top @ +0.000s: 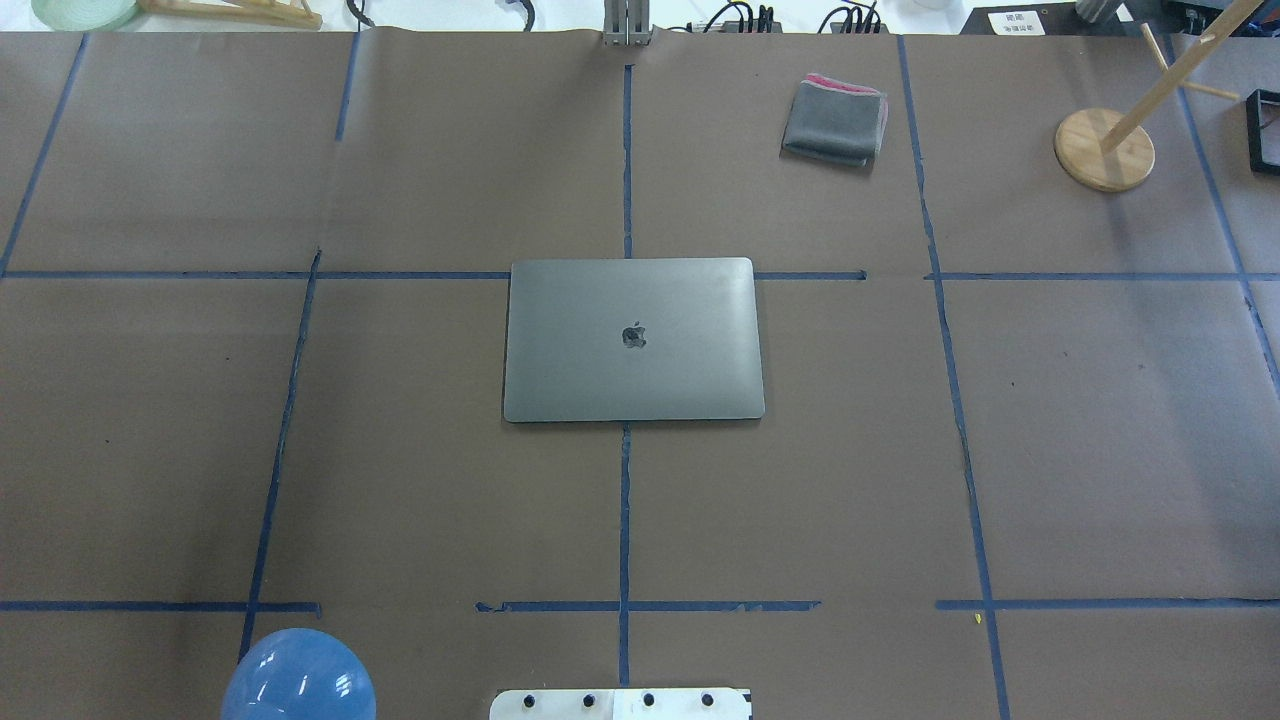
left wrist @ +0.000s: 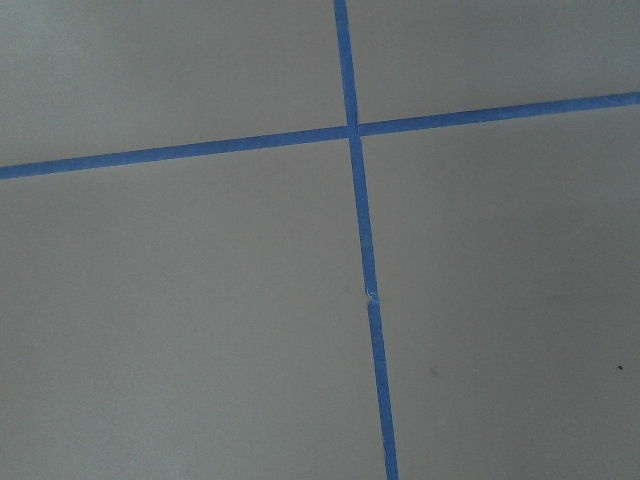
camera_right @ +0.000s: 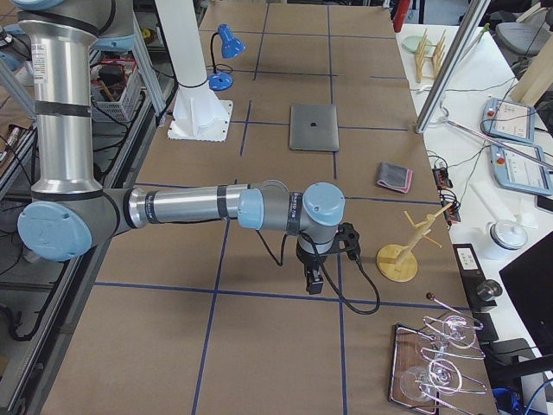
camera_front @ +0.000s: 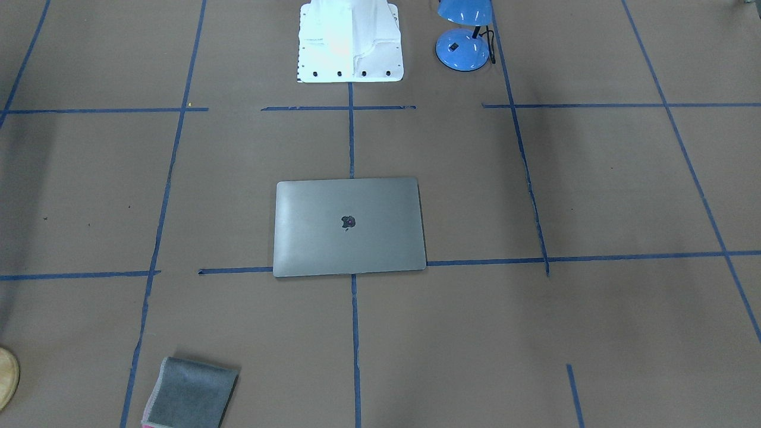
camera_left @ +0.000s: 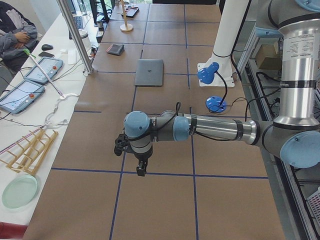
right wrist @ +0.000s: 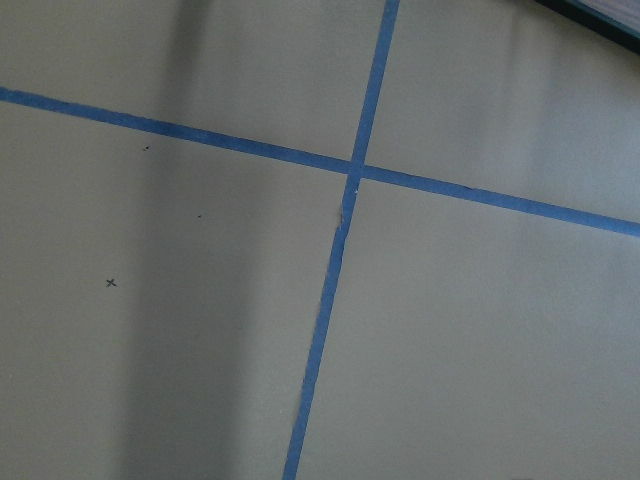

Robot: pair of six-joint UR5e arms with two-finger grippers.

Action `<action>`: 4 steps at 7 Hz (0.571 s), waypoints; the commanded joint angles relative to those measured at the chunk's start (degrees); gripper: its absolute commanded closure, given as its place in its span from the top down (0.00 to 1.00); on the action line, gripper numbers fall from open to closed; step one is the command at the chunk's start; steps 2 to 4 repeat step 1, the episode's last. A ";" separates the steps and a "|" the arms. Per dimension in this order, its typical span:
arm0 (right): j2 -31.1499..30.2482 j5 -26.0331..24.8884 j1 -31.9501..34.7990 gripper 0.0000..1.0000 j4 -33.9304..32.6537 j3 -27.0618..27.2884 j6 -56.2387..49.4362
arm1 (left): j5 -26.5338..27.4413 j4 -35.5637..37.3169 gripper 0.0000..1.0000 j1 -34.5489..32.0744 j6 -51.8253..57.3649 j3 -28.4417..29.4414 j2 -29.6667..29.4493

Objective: Close laptop

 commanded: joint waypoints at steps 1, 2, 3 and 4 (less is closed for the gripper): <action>-0.09 0.00 0.00 1.00 0.00 0.12 0.01 | 0.00 0.00 1.00 0.17 0.00 0.00 0.00; -0.09 0.00 0.00 1.00 0.00 0.12 0.01 | 0.00 0.00 1.00 0.17 0.00 0.00 0.00; -0.09 0.00 0.00 1.00 0.00 0.12 0.01 | 0.00 0.00 1.00 0.17 0.00 0.00 0.00; -0.09 0.00 0.00 1.00 0.00 0.12 0.01 | 0.00 0.00 1.00 0.17 0.00 0.00 0.00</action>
